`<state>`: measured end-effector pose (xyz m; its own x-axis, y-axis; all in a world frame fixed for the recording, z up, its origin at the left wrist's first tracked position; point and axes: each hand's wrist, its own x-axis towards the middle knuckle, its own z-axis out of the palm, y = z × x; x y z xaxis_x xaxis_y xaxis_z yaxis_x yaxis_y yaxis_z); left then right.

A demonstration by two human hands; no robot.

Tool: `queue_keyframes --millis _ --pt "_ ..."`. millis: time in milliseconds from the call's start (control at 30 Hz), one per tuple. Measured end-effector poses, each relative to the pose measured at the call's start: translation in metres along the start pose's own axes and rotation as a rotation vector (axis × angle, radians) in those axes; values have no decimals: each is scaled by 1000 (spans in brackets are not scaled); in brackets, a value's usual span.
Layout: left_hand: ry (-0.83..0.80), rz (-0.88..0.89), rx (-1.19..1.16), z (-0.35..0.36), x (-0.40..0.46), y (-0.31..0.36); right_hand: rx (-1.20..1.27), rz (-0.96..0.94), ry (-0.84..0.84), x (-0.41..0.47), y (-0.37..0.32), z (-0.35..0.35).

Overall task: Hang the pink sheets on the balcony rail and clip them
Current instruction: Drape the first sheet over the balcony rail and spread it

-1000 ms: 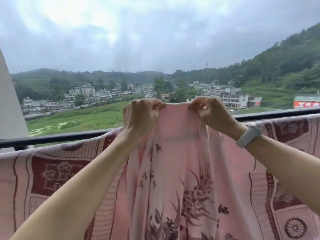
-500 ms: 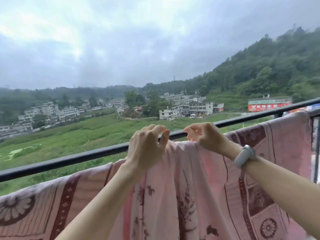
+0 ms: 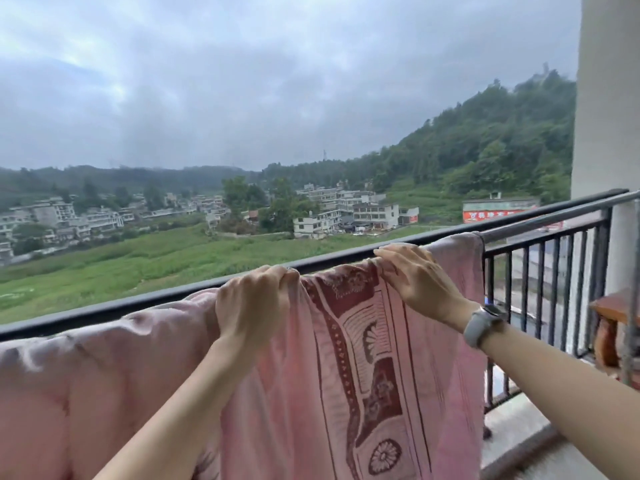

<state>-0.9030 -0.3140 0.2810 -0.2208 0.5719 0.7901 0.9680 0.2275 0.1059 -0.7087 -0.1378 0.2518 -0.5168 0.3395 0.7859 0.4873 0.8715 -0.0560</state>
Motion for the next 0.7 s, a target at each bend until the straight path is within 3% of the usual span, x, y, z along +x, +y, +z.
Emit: queue_keyframes --millis 67,167,333,467,700 --pt "22 -60 -23 19 11 29 4 1 -19 -3 37 -9" --pt "83 6 -52 52 20 70 6 52 -34 -7 95 -26" --pt "-7 126 114 107 42 146 91 108 -149 11 162 -44" --pt "58 64 26 125 58 168 298 106 -36 30 189 -44" --pt "164 -37 -121 176 134 255 325 91 149 76 270 -60"
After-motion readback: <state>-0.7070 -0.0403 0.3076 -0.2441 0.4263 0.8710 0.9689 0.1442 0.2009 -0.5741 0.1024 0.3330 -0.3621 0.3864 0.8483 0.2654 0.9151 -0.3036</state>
